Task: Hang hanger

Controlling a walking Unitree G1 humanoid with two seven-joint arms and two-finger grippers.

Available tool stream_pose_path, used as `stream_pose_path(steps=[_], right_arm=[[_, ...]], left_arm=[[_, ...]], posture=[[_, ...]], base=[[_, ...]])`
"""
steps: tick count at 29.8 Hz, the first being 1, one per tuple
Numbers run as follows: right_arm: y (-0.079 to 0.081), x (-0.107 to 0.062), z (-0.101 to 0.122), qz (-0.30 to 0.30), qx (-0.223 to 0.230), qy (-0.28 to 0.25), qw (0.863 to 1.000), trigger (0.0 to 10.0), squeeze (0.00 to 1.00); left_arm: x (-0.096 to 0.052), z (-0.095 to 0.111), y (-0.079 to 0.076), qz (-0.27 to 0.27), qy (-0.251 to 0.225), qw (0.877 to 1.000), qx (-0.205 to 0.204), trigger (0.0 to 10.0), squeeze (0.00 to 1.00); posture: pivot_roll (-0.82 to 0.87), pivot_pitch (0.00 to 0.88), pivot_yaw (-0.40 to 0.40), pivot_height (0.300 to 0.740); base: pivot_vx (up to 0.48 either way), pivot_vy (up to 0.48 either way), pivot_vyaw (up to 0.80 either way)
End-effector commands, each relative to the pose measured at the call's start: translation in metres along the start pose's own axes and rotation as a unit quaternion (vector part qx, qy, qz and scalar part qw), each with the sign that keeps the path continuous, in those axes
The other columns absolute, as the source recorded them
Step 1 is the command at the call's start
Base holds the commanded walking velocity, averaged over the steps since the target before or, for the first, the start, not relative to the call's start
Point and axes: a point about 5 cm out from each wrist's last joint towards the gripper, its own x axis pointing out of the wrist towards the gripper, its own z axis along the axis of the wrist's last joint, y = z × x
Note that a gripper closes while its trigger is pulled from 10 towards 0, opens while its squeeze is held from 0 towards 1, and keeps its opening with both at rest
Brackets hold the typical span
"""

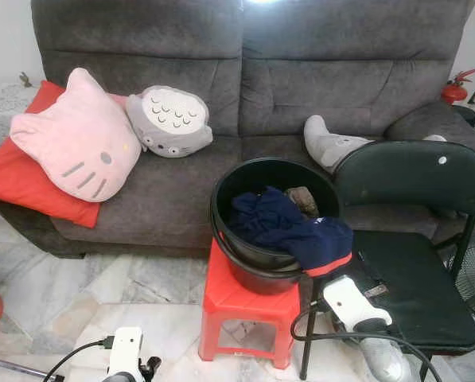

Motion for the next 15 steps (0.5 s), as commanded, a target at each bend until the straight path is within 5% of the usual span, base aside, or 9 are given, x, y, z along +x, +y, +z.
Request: stream_pose_path(steps=[1, 14, 15], right_arm=[[0.0013, 0.0017, 0.0011, 0.001, 0.003, -0.002, 1.000, 10.0, 0.00], [0.0011, 0.0073, 0.0059, 0.016, -0.041, -0.027, 0.999, 10.0, 0.00], [0.0012, 0.0078, 0.0063, 0.017, -0.047, -0.029, 0.998, 4.7, 0.00]], left_arm=[[-0.0013, -0.0054, 0.0014, 0.003, 0.010, 1.000, 0.002, 10.0, 0.00], [-0.0007, -0.0037, 0.0000, 0.005, 0.006, 1.000, 0.001, 10.0, 0.00], [-0.0007, -0.0036, -0.0002, 0.005, 0.006, 1.000, 0.001, 10.0, 0.00]], posture=[[-0.06, 0.000, -0.007, 0.740], [-0.06, 0.000, -0.009, 0.740], [-0.06, 0.000, -0.009, 0.740]], base=[[0.000, 0.000, 0.00], [0.000, 0.000, 0.00], [0.000, 0.000, 0.00]])
